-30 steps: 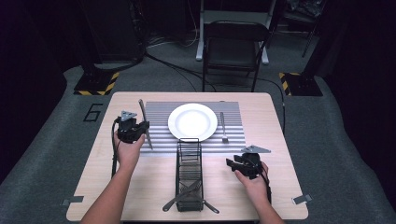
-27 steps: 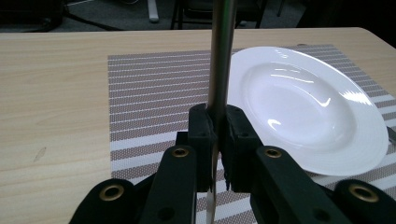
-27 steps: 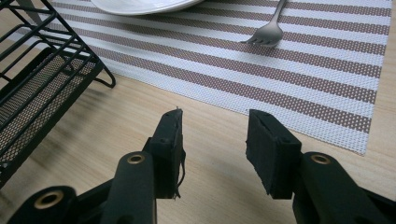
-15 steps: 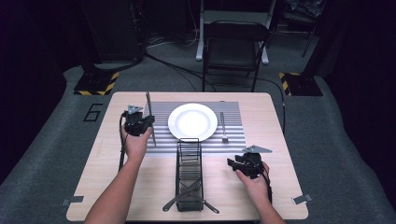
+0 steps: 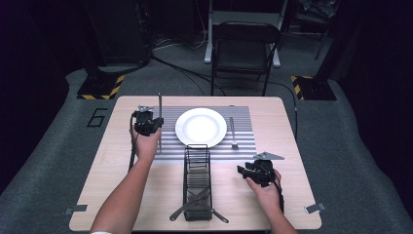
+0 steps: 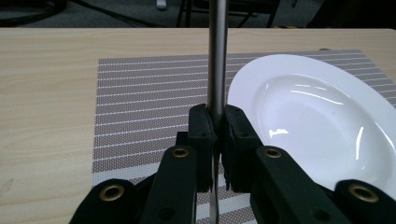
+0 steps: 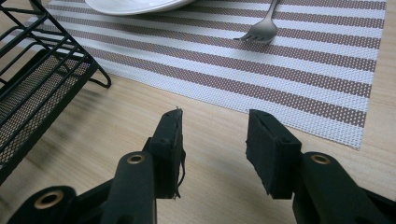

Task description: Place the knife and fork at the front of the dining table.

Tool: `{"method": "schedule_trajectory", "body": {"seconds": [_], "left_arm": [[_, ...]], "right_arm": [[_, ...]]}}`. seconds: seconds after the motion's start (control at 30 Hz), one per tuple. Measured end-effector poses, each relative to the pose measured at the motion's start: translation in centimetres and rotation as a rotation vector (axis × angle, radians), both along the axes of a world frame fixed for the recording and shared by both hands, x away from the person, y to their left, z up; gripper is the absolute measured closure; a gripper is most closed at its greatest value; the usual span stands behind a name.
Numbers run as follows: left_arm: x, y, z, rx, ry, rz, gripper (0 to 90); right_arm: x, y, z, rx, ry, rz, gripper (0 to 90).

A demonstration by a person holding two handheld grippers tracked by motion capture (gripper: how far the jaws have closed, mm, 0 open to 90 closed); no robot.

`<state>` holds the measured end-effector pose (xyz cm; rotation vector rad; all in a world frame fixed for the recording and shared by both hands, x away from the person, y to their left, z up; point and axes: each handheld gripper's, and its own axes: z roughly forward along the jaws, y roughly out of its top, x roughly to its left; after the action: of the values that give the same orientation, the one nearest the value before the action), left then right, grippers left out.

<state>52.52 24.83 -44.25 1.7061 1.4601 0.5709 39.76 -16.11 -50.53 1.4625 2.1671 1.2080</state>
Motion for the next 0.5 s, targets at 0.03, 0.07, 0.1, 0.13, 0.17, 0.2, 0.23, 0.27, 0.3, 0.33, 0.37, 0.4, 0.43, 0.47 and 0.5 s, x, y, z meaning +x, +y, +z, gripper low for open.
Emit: {"method": "schedule_trajectory", "body": {"seconds": [0.03, 0.07, 0.1, 0.13, 0.17, 0.2, 0.23, 0.27, 0.3, 0.33, 0.37, 0.4, 0.43, 0.47, 0.5], "left_arm": [[0.1, 0.1, -0.1, 0.000, 0.005, 0.003, 82.9], [0.2, 0.1, -0.4, -0.015, 0.010, 0.018, 82.8], [0.3, 0.3, -0.6, -0.027, 0.020, 0.022, 82.9], [0.3, 0.3, -0.8, -0.033, 0.022, 0.026, 82.8], [0.4, 0.3, -1.0, -0.036, 0.028, 0.029, 82.8], [0.4, 0.4, -1.2, -0.036, 0.037, 0.032, 82.8], [0.4, 0.4, -1.4, -0.040, 0.040, 0.036, 82.8], [0.5, 0.4, -1.5, -0.040, 0.040, 0.039, 82.8], [0.5, 0.4, -1.7, -0.042, 0.044, 0.043, 82.8], [0.5, 0.4, -1.9, -0.042, 0.047, 0.045, 82.8], [0.6, 0.4, -2.1, -0.045, 0.050, 0.049, 82.8], [0.6, 0.5, -2.3, -0.056, 0.059, 0.055, 82.8], [0.6, 0.5, -2.4, -0.062, 0.061, 0.058, 82.8], [0.6, 0.5, -2.5, -0.055, 0.065, 0.059, 82.8], [0.6, 0.4, -2.6, -0.058, 0.066, 0.062, 82.8]], "right_arm": [[0.0, 0.0, 0.0, 0.000, 0.000, -0.001, 55.8], [0.0, 0.0, 0.0, 0.002, 0.000, -0.001, 55.8], [0.0, 0.0, 0.0, 0.006, 0.001, -0.003, 55.8], [0.0, 0.0, 0.0, 0.007, 0.000, -0.004, 55.8], [0.0, 0.0, 0.0, 0.006, 0.001, -0.003, 55.8], [0.0, 0.0, 0.0, 0.006, 0.000, -0.003, 55.8], [0.0, -0.1, 0.0, 0.005, -0.001, -0.004, 55.8], [0.0, -0.1, 0.0, 0.005, -0.001, -0.006, 55.8], [0.0, -0.1, 0.0, 0.008, 0.000, -0.005, 55.8], [0.0, -0.1, 0.0, 0.008, -0.001, -0.005, 55.8], [0.0, -0.1, 0.0, 0.008, -0.002, -0.005, 55.8], [0.0, -0.1, 0.0, 0.012, 0.000, -0.005, 55.8], [0.0, -0.1, 0.0, 0.013, 0.001, -0.008, 55.8], [0.0, -0.1, 0.0, 0.014, 0.001, -0.010, 55.8], [0.0, -0.2, 0.0, 0.012, -0.004, -0.008, 55.8]]}}
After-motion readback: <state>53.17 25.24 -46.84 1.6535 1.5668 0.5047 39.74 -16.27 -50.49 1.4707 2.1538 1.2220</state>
